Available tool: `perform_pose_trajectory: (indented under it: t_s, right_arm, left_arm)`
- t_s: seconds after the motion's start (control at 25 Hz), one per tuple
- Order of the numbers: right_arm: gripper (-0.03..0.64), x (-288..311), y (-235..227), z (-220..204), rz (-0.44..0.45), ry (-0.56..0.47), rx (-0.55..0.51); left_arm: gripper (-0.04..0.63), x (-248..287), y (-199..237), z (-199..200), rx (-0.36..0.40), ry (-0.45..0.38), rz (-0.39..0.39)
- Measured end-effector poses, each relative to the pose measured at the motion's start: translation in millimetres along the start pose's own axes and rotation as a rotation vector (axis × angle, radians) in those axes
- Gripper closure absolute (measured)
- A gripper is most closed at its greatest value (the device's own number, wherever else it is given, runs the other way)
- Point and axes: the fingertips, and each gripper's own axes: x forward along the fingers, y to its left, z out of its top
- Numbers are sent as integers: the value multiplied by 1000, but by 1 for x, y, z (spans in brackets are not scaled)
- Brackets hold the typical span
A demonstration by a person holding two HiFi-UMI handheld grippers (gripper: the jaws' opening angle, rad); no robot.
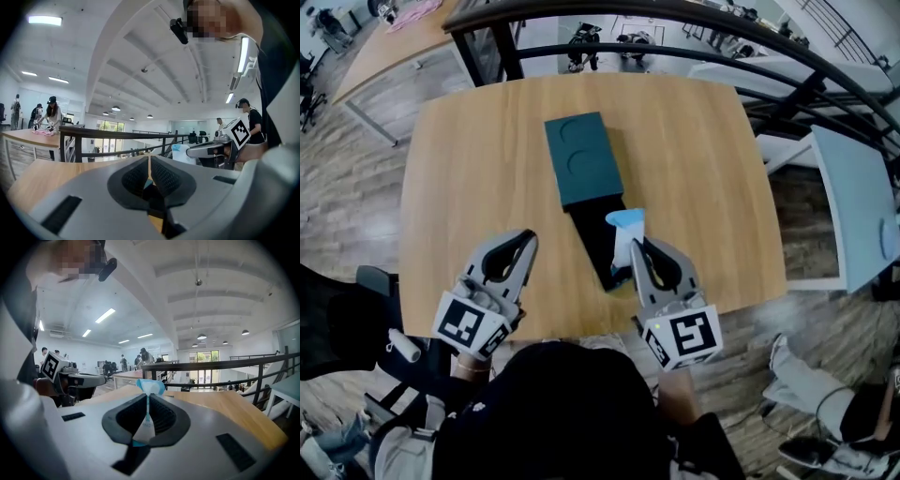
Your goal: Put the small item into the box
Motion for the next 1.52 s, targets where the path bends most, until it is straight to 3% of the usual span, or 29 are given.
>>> perform_pose_trajectory:
  t_s: [0.72,1.52]
  right_arm:
    - [586,53,-8,-91,167,200,-19]
    - [584,95,-6,-176,219,481,-63]
  left_arm:
    - [569,7,13,-34,-25,51,165]
    - [569,-35,23,-39,-36,73,328]
